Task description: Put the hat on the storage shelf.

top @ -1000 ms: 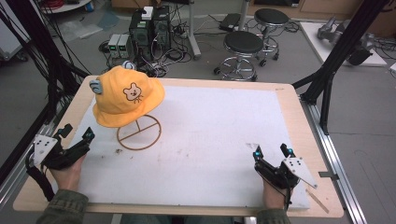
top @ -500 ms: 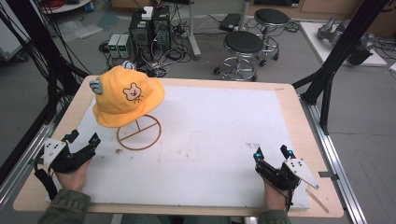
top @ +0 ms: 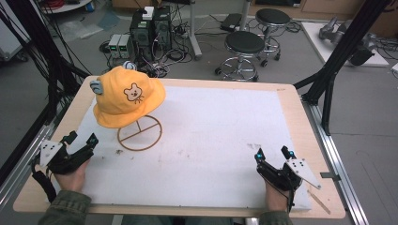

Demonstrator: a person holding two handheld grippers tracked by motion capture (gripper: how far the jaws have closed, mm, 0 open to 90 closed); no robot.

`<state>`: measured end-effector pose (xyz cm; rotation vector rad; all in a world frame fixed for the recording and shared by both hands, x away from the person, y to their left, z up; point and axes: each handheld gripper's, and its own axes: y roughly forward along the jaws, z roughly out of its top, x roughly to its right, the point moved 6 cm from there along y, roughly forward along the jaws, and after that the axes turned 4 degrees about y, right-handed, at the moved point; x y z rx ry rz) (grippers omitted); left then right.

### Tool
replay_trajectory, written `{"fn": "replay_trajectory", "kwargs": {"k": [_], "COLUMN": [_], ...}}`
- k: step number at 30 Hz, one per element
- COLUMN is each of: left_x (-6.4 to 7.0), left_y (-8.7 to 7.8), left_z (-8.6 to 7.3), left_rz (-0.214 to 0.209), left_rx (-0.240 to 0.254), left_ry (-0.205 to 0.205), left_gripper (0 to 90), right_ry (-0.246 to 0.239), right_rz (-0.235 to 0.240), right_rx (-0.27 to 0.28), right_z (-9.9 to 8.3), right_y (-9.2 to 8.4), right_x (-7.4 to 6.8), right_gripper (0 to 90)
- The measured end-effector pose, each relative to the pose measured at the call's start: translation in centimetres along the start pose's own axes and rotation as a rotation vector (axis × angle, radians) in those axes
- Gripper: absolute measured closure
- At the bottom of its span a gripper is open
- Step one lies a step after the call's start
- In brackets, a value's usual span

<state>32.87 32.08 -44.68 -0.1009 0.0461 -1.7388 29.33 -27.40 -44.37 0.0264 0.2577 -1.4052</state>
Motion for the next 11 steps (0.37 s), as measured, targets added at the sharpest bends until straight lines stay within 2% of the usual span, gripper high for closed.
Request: {"fn": "replay_trajectory", "kwargs": {"k": [4,11], "left_x": [0.05,0.06], "left_y": [0.08,-0.05], "left_z": [-0.21,-0.07], "left_rz": [-0.007,-0.012], "left_rx": [-0.010,0.002], "left_ry": [-0.008,-0.004], "left_gripper": [25.6,25.6], "right_ry": [0.007,0.009], "right_rz": [0.002,0.005], "right_rx": [-0.008,-0.011], "right_z": [-0.09,-0.12], "right_y": [0.06,0.11], "right_x": [-0.05,0.00], "right_gripper": [11.0,11.0]}}
